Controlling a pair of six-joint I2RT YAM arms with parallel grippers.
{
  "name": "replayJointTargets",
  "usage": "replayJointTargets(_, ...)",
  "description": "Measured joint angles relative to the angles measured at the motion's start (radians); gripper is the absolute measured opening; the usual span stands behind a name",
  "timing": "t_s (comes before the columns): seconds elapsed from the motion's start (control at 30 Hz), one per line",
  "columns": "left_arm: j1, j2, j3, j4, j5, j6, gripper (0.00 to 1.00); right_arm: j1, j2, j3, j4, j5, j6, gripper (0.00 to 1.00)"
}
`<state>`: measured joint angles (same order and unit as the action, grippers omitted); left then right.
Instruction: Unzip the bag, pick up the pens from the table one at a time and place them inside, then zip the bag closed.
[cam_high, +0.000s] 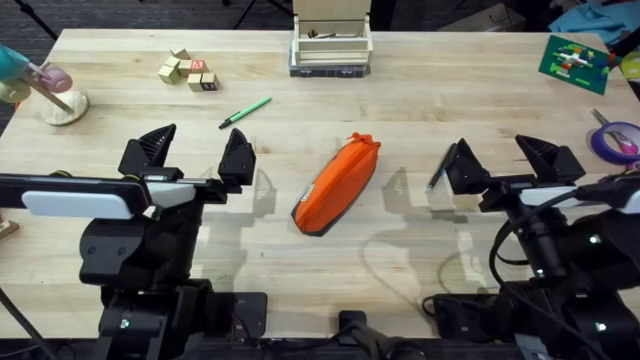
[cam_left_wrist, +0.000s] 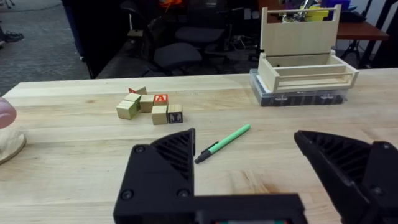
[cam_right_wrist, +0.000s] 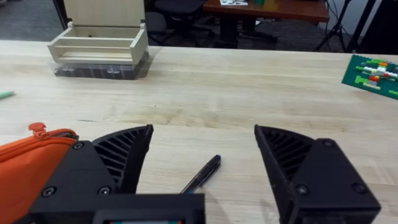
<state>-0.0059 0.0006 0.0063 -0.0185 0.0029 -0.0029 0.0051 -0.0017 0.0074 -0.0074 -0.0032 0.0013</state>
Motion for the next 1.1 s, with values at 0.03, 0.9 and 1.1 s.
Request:
replayJointTargets(0.03, 0.0, 0.0, 0.0, 0.0, 0.0, 0.0, 0.992, 0.0, 0.0, 0.0, 0.0, 0.0, 0.0, 0.996)
replayJointTargets(0.9, 0.002, 0.003, 0.175, -0.426, 0.136, 0.003, 0.993, 0.0, 0.001, 0.107, -0.263, -0.091, 0.01, 0.997)
replayJointTargets(1.1, 0.002, 0.003, 0.366, -0.586, 0.15, 0.002, 0.993, 0.0, 0.002, 0.248, -0.482, -0.11, 0.013, 0.998)
